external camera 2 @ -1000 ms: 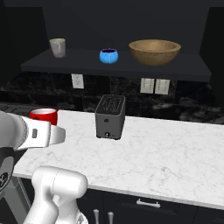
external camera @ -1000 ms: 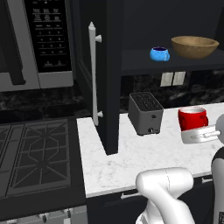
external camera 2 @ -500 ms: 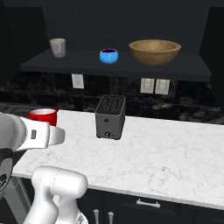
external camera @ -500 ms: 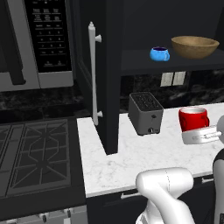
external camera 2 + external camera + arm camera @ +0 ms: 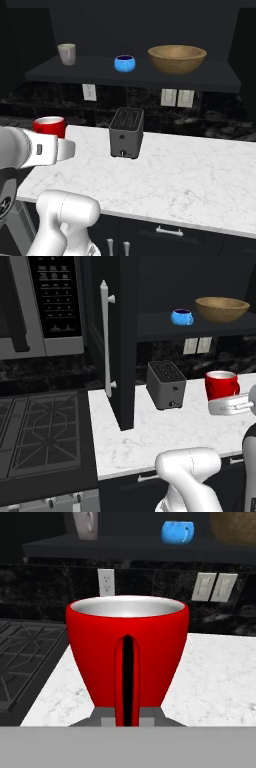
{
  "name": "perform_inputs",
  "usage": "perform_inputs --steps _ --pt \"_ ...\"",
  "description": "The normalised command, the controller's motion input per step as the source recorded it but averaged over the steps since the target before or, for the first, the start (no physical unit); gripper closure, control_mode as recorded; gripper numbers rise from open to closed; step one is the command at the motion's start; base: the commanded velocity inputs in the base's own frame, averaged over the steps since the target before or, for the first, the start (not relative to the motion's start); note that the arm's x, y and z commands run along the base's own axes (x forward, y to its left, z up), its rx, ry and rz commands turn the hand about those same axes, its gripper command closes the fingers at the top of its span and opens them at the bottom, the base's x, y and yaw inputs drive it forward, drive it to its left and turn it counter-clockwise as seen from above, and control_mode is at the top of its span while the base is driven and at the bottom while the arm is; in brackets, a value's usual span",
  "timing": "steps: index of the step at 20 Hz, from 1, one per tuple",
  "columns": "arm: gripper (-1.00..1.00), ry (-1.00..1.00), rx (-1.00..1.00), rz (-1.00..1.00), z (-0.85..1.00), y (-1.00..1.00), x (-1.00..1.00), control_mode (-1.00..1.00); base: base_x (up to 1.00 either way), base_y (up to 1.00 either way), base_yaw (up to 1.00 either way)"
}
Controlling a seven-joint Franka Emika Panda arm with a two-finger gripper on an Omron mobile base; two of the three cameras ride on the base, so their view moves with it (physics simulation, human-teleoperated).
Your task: Gather all objects into one cabinet and sort the glasses and bowls to opposite sides.
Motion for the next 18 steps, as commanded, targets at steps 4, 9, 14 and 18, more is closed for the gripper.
perform_inputs --steps 4,9,14,18 --pt "1.00 -0.23 0.00 0.00 0.00 0.00 0.13 -1.00 0.00 0.00 0.00" --pt "1.00 -0.18 0.00 0.00 0.00 0.00 0.23 -1.00 0.00 0.00 0.00" --pt "1.00 -0.10 -0.02 0.00 0.03 0.00 0.42 -1.00 0.00 0.00 0.00" --pt "1.00 0.00 0.00 0.00 0.29 0.00 0.64 -1.00 0.00 0.00 0.00"
